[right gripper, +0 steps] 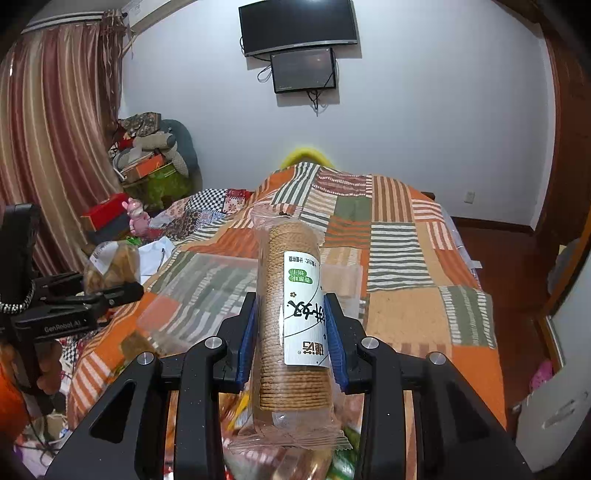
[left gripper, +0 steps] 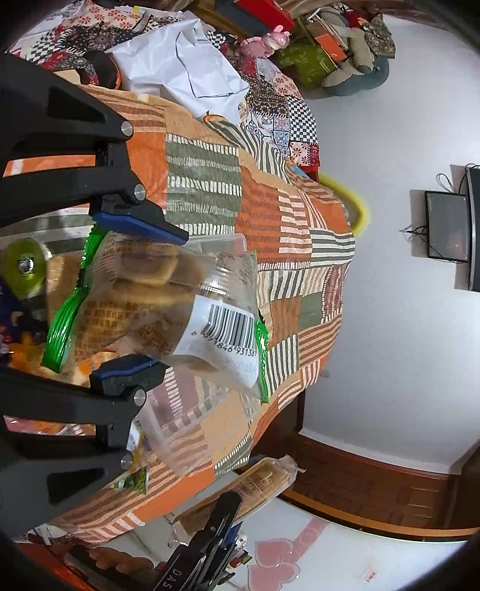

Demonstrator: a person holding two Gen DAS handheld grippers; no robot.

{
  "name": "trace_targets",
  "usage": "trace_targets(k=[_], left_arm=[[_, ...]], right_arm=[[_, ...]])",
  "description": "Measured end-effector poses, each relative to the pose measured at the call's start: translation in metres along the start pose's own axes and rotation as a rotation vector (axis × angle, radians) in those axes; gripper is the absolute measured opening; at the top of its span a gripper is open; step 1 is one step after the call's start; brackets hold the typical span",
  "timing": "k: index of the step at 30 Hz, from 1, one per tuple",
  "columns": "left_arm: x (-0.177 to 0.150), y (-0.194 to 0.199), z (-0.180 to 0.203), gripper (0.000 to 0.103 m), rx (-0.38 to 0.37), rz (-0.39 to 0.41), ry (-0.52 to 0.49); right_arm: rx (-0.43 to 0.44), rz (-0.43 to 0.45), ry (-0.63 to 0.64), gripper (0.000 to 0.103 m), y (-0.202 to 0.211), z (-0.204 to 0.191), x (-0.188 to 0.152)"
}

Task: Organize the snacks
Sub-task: 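Carry the biscuit bag with left tool while right tool carries the roll over the clear box, then open left tool to drop the bag into the box while right tool releases the roll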

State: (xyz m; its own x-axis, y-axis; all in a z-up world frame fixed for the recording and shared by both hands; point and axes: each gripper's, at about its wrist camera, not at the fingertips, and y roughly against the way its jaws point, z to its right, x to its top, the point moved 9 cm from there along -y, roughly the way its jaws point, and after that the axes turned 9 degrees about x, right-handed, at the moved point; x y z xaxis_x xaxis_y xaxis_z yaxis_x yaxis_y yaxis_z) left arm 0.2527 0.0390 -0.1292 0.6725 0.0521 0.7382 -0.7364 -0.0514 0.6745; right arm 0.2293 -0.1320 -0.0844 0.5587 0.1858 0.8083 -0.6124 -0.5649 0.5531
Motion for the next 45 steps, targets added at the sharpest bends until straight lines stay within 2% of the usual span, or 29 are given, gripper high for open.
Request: trace_targets(k=[12, 23, 25, 35, 45], left_arm=[[0.011, -0.058, 0.004, 0.054, -0.008, -0.112, -0.013], [0.012, -0.099, 0.006, 0.054, 0.028, -0.192, -0.058], [0.014, -0.101, 0.008, 0.054, 0.052, -0.184, -0.092], [0.009, -0.109, 0.017, 0.057, 0.067, -0.198, -0.155], [0.003, -0.104, 0.022, 0.062, 0.033, -0.218, -0.145]], right_arm=[[-0.004, -0.080, -0.006, 0.031, -0.052, 0.012, 0.003], [0.003, -0.198, -0.018, 0.031, -0.089, 0.023, -0.014], [0.005, -0.210, -0.020, 0.031, -0.092, 0.026, -0.015], [0.003, -0.282, -0.017, 0.032, -0.104, 0.028, -0.027], [-0.004, -0.244, 0.015, 0.032, -0.090, 0.020, -0.015]])
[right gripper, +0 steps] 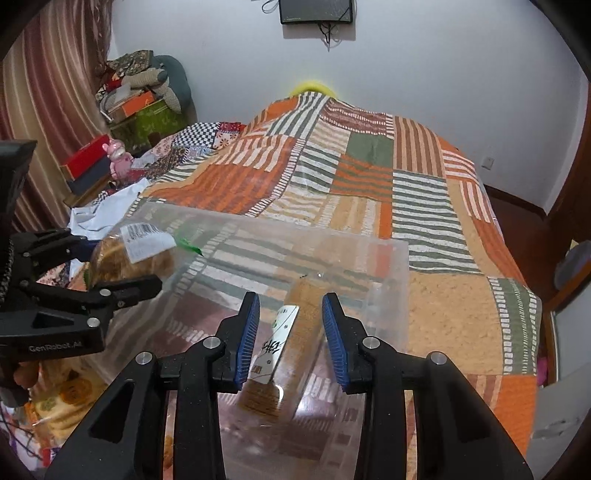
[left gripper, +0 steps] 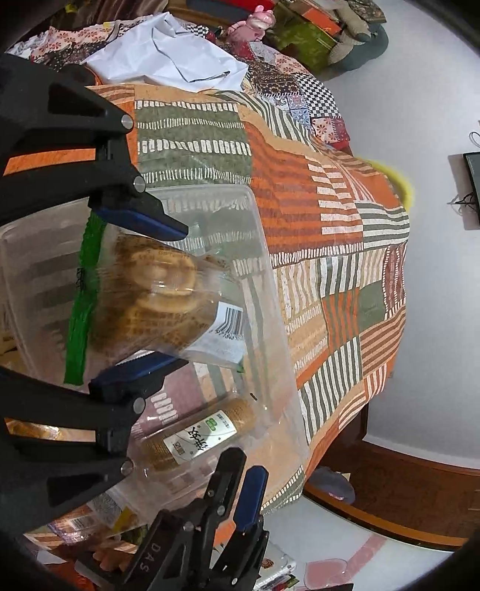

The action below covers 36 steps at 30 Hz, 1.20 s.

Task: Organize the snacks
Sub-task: 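Open left tool to drop the bag into the box while right tool releases the roll, then grasp the wrapped square cake with left tool while right tool grasps the long biscuit stick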

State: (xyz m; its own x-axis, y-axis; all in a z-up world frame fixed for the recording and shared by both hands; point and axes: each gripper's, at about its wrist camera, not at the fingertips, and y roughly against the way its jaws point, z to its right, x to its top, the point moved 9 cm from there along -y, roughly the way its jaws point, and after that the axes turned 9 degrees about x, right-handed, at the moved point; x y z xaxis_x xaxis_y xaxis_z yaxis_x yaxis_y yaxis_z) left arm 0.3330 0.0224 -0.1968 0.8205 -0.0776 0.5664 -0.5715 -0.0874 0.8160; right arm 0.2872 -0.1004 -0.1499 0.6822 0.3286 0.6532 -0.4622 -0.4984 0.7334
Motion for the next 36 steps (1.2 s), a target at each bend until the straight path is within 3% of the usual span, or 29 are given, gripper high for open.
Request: trace_targets(k=[3, 7, 15, 24, 36], left_arm=[[0.000, 0.008, 0.000, 0.070, 0.006, 0.024, 0.002], [0.003, 0.023, 0.000, 0.080, 0.009, 0.063, 0.001], [0.000, 0.052, -0.012, 0.088, 0.022, 0.101, 0.035], [-0.026, 0.070, -0.028, 0.090, 0.053, 0.096, 0.039], [-0.073, 0.075, -0.023, 0.090, 0.045, 0.063, 0.005]], right_arm=[[-0.007, 0.017, 0.007, 0.033, 0.007, -0.002, 0.002], [-0.003, 0.051, 0.005, 0.043, 0.021, -0.004, 0.005], [-0.004, 0.114, 0.002, 0.051, 0.049, -0.012, 0.005], [-0.009, 0.146, -0.001, 0.052, 0.073, -0.014, -0.009], [-0.040, 0.105, 0.005, 0.054, 0.078, -0.020, -0.052]])
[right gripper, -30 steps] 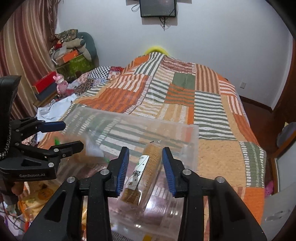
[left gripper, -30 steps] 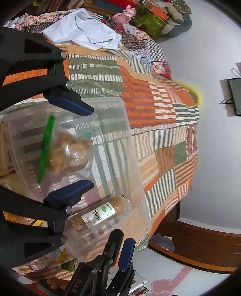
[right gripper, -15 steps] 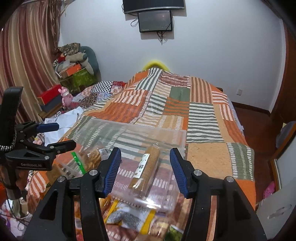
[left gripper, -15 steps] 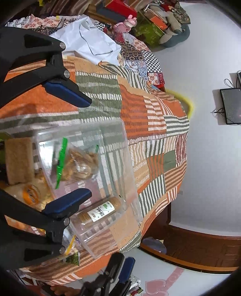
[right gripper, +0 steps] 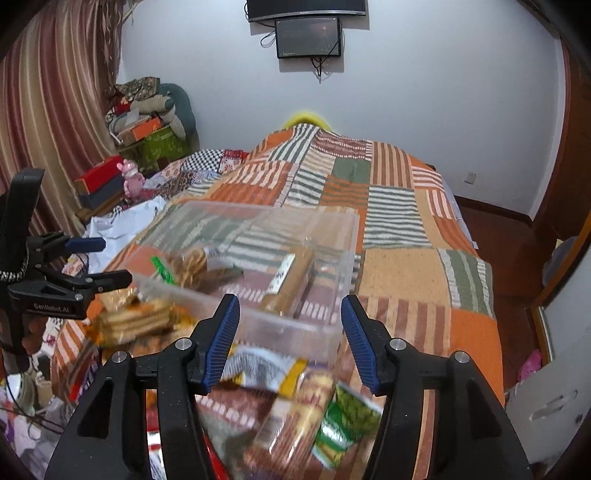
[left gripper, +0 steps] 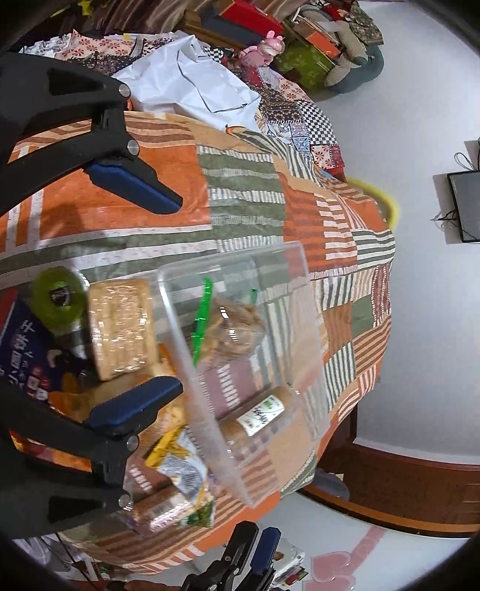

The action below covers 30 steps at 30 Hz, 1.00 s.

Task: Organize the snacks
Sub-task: 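Grasp the wrapped square cake with left tool while right tool grasps the long biscuit stick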

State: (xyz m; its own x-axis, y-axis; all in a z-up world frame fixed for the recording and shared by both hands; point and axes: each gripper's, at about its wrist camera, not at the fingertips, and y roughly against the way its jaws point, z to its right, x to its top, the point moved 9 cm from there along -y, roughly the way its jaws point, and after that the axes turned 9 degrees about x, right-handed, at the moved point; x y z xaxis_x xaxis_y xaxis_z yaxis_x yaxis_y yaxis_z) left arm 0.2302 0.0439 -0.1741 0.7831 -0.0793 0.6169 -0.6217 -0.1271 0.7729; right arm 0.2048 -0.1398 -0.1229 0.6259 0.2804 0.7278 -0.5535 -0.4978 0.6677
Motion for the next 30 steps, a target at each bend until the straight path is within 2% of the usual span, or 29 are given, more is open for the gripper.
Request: trace_targets(k=[3, 19, 24, 30], left_arm=[[-0.009, -0.003, -0.002, 0.090, -0.005, -0.018, 0.006], [-0.028, -0.006, 0.001, 0.091, -0.075, -0.051, 0.083], [-0.037, -0.019, -0.001, 0.091, -0.054, -0.090, 0.071], [-0.043, -0.026, -0.002, 0.088, -0.100, -0.099, 0.109]], right_arm=[[0.002, -0.018, -0.009, 0.059, 0.000, -0.001, -0.012], [0.031, -0.131, -0.103, 0.059, -0.015, 0.002, -0.074], [0.024, -0.136, -0.106, 0.059, -0.015, 0.002, -0.077], [0.006, -0.135, -0.092, 0.060, -0.017, 0.002, -0.077]])
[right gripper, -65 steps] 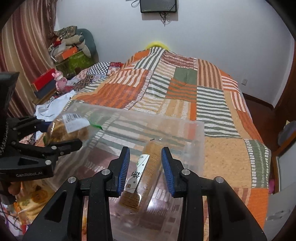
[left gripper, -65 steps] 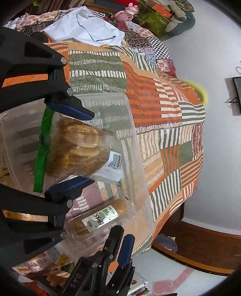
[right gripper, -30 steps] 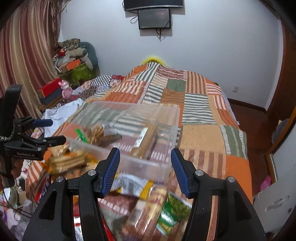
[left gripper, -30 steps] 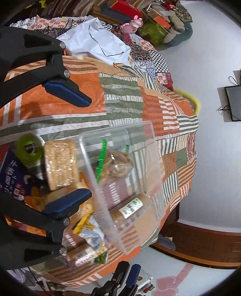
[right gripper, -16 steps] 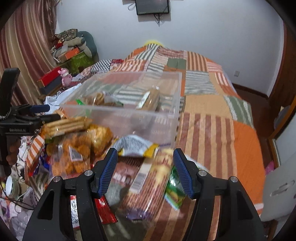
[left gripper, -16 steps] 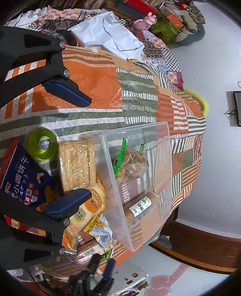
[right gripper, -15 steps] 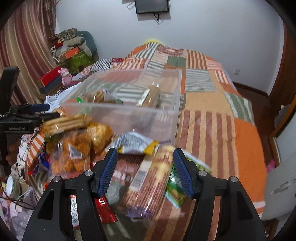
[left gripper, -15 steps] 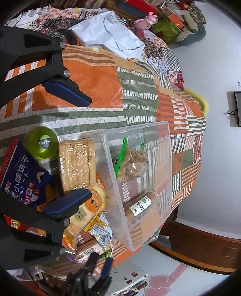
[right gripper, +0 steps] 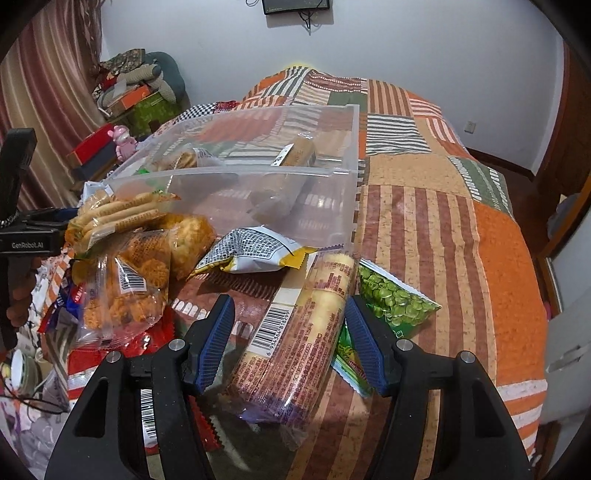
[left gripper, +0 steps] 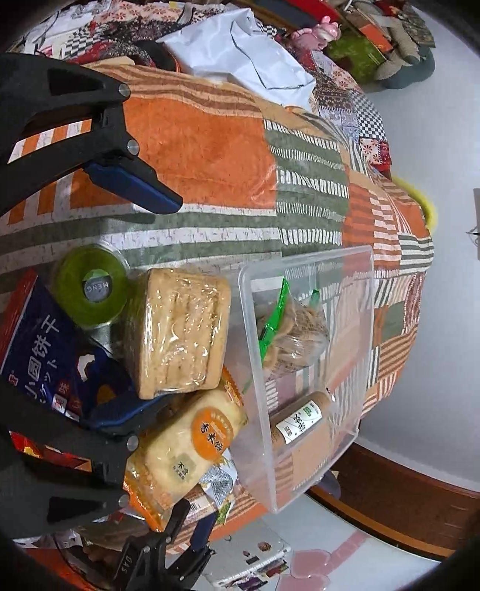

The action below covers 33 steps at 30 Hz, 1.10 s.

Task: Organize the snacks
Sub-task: 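Grasp the wrapped square cake with left tool while right tool grasps the long biscuit stick, then carry the cake with left tool while right tool carries the biscuit stick over the box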

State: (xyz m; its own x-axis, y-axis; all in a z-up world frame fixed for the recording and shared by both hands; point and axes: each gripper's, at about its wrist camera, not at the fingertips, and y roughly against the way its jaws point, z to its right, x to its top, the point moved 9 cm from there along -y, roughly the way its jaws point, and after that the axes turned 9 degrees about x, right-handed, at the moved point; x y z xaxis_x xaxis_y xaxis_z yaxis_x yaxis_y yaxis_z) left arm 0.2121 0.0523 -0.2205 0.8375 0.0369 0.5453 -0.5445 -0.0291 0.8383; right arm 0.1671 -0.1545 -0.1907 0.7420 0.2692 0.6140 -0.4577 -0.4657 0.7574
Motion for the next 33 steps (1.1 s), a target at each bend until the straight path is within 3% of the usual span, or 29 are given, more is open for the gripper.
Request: trace_targets(k=[10, 12, 18, 33], left_arm=[[0.005, -0.005, 0.017, 0.056, -0.057, 0.020, -0.003], [0.006, -0.004, 0.017, 0.056, -0.047, 0.031, -0.005], [0.006, 0.005, 0.013, 0.055, -0.016, 0.057, -0.013], [0.022, 0.042, -0.002, 0.055, 0.021, 0.129, -0.007]], right_arm=[[-0.079, -0.004, 0.047, 0.062, -0.009, -0.004, 0.000], [-0.094, -0.007, 0.058, 0.062, -0.011, -0.004, 0.001], [-0.111, -0.010, 0.053, 0.047, -0.010, 0.001, 0.001], [-0.030, 0.000, 0.006, 0.043, 0.015, 0.006, -0.006]])
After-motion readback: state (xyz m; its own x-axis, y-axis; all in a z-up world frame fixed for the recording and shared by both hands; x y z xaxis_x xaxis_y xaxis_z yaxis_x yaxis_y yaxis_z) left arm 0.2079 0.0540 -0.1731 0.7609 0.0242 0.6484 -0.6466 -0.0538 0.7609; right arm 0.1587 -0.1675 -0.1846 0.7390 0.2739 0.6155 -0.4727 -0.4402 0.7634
